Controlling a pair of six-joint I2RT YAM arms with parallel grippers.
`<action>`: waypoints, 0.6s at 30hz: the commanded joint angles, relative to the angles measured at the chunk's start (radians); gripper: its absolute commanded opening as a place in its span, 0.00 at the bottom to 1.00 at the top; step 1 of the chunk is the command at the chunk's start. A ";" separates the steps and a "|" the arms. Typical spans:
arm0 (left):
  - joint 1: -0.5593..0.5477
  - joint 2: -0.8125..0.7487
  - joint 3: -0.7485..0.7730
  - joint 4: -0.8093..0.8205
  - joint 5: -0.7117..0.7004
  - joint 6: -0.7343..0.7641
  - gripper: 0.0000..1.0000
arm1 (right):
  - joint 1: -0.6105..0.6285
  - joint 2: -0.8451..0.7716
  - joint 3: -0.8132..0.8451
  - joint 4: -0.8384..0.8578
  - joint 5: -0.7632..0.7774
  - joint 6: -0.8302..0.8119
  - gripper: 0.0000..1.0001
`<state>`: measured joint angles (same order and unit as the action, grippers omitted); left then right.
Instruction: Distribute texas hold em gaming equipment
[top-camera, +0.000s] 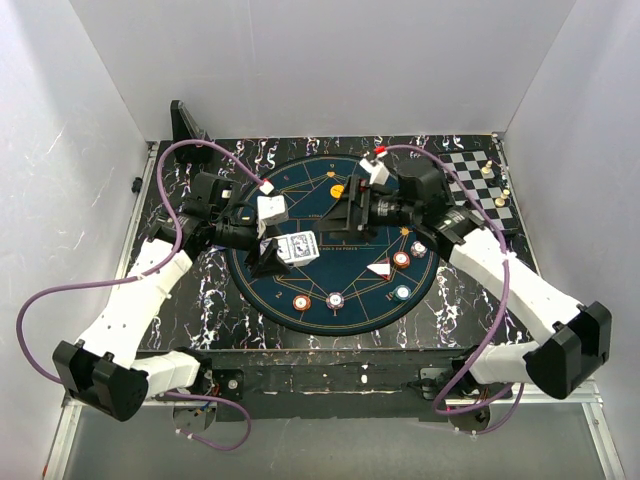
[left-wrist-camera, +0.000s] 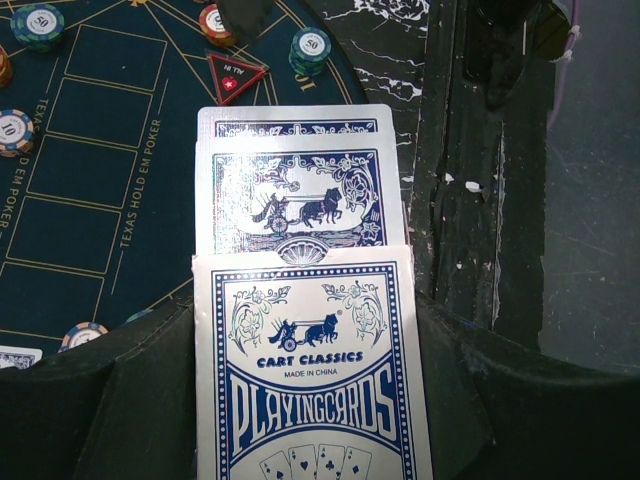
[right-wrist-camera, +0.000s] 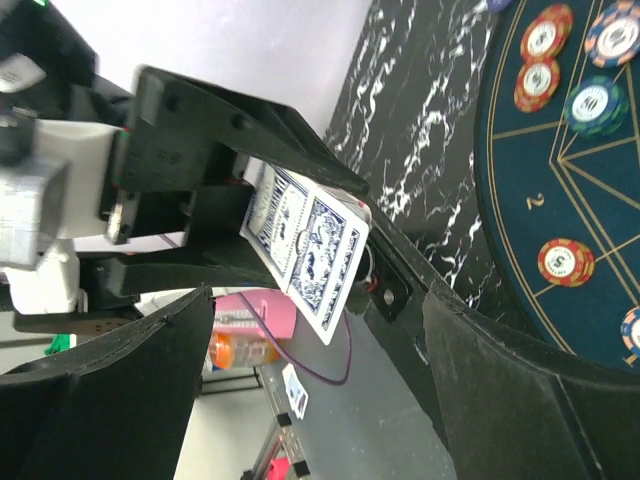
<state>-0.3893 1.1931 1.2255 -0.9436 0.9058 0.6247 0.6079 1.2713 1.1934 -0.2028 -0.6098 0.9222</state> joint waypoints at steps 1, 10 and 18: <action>0.004 -0.003 0.046 0.032 0.038 -0.003 0.40 | 0.064 0.051 0.023 -0.029 0.038 -0.045 0.92; 0.004 -0.004 0.063 0.045 0.053 -0.019 0.40 | 0.118 0.109 0.051 -0.038 0.077 -0.039 0.92; 0.004 -0.010 0.069 0.057 0.068 -0.042 0.40 | 0.118 0.103 0.018 -0.006 0.082 -0.013 0.61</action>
<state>-0.3889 1.2026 1.2461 -0.9257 0.9134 0.5983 0.7227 1.3922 1.1992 -0.2367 -0.5499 0.9119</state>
